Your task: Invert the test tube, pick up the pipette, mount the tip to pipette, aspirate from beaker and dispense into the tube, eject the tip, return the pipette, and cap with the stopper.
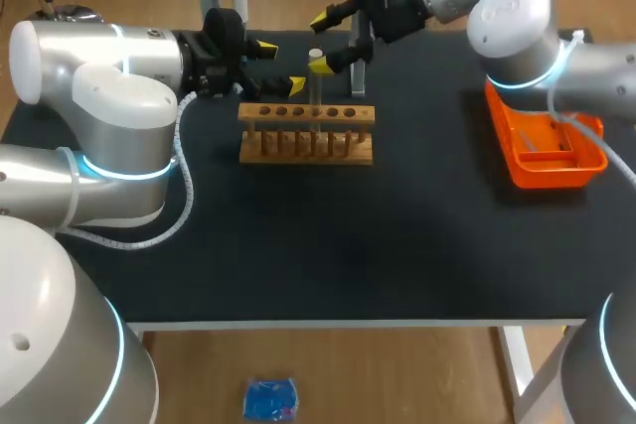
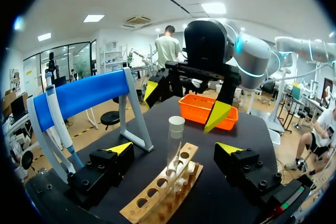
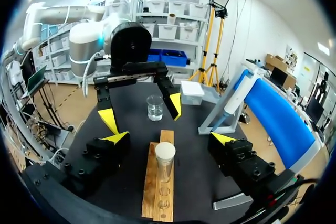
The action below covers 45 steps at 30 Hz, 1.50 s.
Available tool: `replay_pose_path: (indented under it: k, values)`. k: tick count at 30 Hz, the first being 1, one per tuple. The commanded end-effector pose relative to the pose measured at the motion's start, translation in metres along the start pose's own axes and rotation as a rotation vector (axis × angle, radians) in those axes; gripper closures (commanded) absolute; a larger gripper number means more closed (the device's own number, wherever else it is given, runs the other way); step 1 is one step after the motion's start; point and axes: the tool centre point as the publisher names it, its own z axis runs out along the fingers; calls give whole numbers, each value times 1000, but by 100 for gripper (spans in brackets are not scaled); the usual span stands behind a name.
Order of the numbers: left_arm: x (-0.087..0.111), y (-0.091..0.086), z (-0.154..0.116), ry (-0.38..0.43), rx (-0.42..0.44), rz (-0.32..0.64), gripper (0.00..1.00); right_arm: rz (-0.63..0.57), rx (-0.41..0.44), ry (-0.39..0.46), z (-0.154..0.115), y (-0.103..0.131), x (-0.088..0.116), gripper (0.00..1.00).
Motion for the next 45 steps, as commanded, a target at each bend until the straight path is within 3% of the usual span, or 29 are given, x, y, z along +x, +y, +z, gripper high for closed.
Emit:
replay_pose_path:
  k: [1,11,20,21,22,23,24,25,35,45]
  values:
    - [0,1,0,-1,2,-1,0,0,-47,-1,-5,-1,4,0]
    - [0,1,0,-1,2,-1,0,52,-259,53,-14,9,1,0]
    - [0,1,0,-1,2,-1,0,66,-371,95,-16,15,2,0]
    - [0,1,0,-1,2,-1,0,71,-388,107,-16,16,2,16]
    - [0,1,0,-1,2,-1,0,73,-397,115,-17,17,2,54]
    - [0,1,0,-1,2,-1,0,72,-408,118,-17,18,3,68]
    - [0,1,0,-1,2,-1,0,75,-426,132,-17,18,3,94]
    - [0,1,0,-1,2,-1,0,76,-434,137,-17,19,4,100]
    - [0,1,0,-1,2,-1,0,82,-529,191,-18,22,6,100]
    - [0,1,0,-1,2,-1,0,79,-530,210,-10,24,9,100]
